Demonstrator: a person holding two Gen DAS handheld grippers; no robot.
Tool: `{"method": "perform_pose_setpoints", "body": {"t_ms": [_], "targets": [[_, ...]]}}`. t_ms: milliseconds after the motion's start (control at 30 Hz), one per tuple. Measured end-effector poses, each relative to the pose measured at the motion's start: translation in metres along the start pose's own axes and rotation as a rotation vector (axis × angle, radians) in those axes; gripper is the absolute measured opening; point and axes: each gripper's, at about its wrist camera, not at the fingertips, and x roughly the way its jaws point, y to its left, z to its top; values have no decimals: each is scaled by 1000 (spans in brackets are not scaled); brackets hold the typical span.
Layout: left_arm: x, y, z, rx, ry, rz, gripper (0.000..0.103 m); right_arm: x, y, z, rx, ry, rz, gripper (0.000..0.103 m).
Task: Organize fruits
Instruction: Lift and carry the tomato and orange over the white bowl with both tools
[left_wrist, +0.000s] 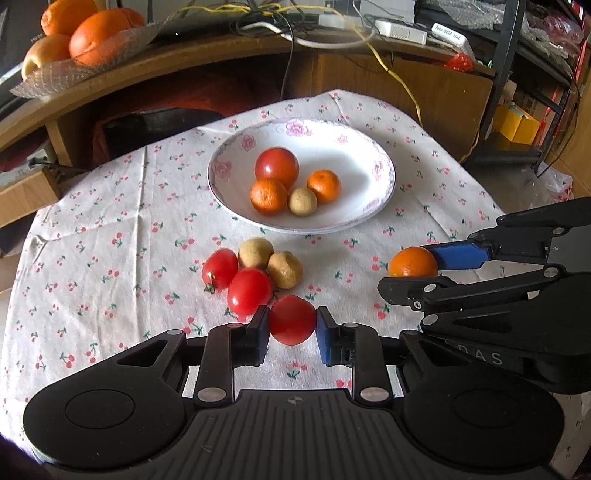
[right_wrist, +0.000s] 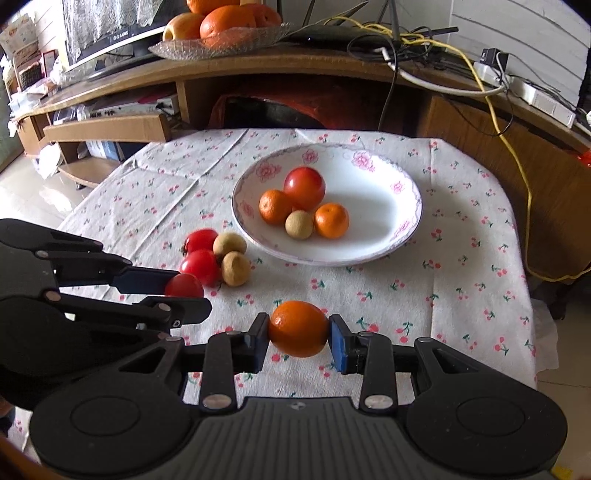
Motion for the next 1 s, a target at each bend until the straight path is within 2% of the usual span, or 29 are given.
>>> {"method": "perform_pose_setpoints", "body": {"t_ms": [500, 1000], "targets": [[-3, 1, 40, 15, -86, 26, 32, -4, -19, 34, 68, -77, -36, 35], [21, 12, 74, 28, -126, 55, 32, 25, -38, 65, 79, -123, -59, 35]]}}
